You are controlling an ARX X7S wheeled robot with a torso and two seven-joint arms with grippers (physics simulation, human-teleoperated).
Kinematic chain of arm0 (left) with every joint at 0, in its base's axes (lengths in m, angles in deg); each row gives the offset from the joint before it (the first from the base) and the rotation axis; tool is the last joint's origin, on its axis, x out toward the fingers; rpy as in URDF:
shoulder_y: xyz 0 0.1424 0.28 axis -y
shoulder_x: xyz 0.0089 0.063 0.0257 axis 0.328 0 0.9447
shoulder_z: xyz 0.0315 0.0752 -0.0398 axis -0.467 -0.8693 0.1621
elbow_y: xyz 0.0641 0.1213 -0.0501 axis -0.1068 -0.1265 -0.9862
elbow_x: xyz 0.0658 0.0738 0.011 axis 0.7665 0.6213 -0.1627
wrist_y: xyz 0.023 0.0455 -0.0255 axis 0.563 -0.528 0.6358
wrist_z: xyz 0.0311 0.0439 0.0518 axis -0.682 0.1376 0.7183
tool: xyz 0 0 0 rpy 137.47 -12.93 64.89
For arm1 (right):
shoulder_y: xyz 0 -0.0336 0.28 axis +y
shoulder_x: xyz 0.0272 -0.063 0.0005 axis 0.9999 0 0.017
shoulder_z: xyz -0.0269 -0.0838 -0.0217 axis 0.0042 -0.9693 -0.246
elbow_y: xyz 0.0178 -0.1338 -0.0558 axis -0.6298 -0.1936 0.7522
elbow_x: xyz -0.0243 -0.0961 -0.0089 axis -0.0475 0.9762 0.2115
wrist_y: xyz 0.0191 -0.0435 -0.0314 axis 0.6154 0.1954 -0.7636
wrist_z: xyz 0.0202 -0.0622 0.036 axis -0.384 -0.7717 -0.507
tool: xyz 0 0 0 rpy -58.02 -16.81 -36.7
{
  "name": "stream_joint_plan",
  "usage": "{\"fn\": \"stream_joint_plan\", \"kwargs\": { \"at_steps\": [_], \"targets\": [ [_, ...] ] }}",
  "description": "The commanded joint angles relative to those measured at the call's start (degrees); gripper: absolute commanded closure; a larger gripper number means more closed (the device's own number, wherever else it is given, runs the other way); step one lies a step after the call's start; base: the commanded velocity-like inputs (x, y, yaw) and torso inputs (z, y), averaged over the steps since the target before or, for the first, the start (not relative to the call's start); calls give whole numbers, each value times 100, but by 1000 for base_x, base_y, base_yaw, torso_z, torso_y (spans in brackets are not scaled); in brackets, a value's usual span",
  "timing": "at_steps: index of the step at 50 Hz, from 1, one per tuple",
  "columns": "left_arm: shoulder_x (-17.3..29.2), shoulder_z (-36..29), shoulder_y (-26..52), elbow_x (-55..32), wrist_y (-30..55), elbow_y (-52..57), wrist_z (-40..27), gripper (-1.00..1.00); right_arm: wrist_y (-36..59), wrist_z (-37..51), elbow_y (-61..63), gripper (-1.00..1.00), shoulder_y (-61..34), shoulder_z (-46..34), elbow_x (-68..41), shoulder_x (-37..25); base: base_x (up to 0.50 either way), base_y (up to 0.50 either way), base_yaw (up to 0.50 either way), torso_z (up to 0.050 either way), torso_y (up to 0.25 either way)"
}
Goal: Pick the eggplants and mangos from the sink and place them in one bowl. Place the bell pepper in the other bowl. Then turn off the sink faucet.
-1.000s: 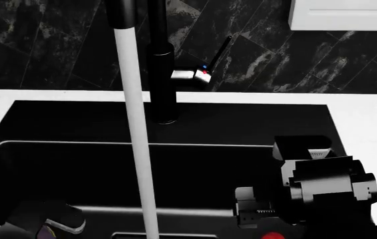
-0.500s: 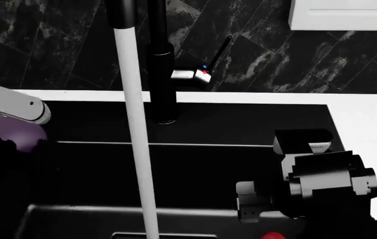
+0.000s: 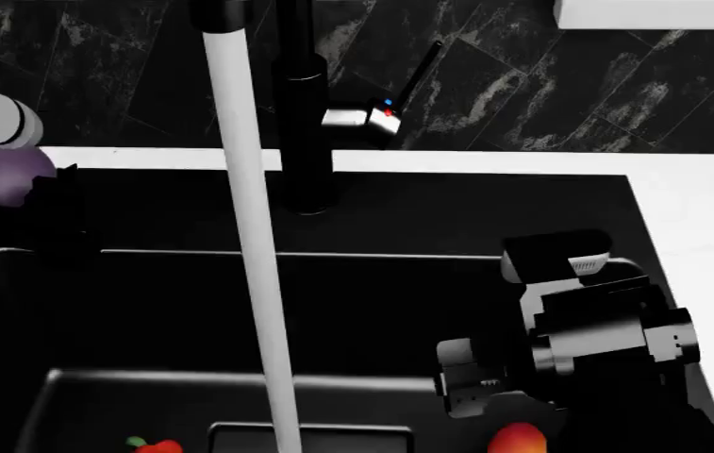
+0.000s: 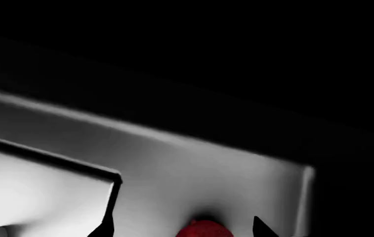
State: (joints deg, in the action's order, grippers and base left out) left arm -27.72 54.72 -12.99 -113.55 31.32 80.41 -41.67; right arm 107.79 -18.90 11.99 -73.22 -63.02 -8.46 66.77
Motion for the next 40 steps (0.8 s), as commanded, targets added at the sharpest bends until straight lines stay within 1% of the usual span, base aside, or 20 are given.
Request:
{"fn": "stream_joint_plan", "kwargs": {
  "at_steps": [1, 26, 40],
  "targets": [
    [-22, 175, 39, 64, -187, 17, 1288, 100, -124, -653, 13, -100, 14, -493, 466, 204, 0, 0, 0, 0, -127],
    [89, 336, 241, -162, -71, 191, 1130, 100, -78, -375, 2, -100, 82, -557, 630, 169, 0, 0, 0, 0, -129],
    [163, 604, 676, -516, 169, 324, 871, 100, -143, -261, -2, -100, 88, -496, 616, 150, 0, 0, 0, 0, -129]
  ]
}}
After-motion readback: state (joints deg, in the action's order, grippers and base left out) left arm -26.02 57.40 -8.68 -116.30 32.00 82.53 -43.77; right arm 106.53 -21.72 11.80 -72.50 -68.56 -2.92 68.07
